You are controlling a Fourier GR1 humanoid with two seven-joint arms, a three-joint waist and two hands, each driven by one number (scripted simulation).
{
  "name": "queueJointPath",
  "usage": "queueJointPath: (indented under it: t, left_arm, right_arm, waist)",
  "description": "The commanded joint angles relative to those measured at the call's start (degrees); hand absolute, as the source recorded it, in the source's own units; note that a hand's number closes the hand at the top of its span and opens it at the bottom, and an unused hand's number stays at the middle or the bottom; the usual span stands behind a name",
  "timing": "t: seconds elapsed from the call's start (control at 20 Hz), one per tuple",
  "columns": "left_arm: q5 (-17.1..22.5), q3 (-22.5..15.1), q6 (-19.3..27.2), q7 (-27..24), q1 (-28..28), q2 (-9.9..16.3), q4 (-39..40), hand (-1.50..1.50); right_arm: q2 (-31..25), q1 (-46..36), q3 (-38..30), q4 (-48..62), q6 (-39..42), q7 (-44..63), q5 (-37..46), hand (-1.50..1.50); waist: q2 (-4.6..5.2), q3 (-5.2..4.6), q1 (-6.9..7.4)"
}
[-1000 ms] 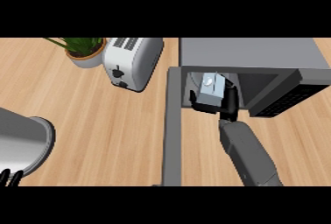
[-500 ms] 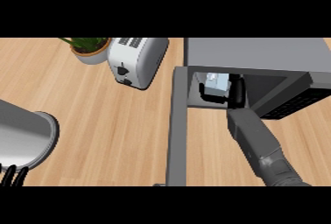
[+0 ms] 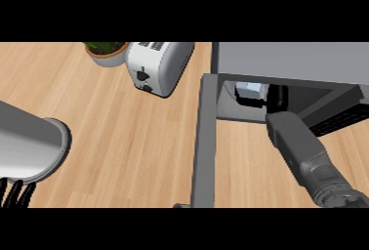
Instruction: Pick up the milk, place it into the microwave and close the microwave
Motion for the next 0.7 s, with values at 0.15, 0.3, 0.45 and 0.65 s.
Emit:
queueJointPath:
  t: [0.15, 0.3, 0.45, 0.65]
  left_arm:
    - [-0.45, -0.01, 0.39, -0.5, -0.87, -0.9, 1.85, -1.5]
    - [-0.84, -0.26, 0.07, -0.1, -1.13, -0.39, 1.37, -1.5]
    - [-0.37, 0.65, -0.57, -1.14, -2.23, 0.09, 2.8, -1.5]
    - [-0.73, 0.37, -1.06, -0.81, -1.82, 0.49, 2.02, -1.5]
  right_arm:
    - [-3.46, -2.61, -1.86, 1.27, -0.86, -2.82, -0.29, 1.5]
    - [-0.2, -3.02, -4.63, -0.71, -2.9, -5.79, -2.73, 1.5]
    - [-1.85, -4.25, -4.16, 0.41, -5.72, -6.04, -1.36, 1.5]
    - [-2.25, -5.03, -3.97, 2.04, -13.69, -5.38, 0.13, 1.5]
  waist:
    - [0.38, 0.08, 0.62]
    - [0.64, 0.18, 1.19]
    - [0.8, 0.07, 1.5]
    - [0.84, 0.05, 2.13]
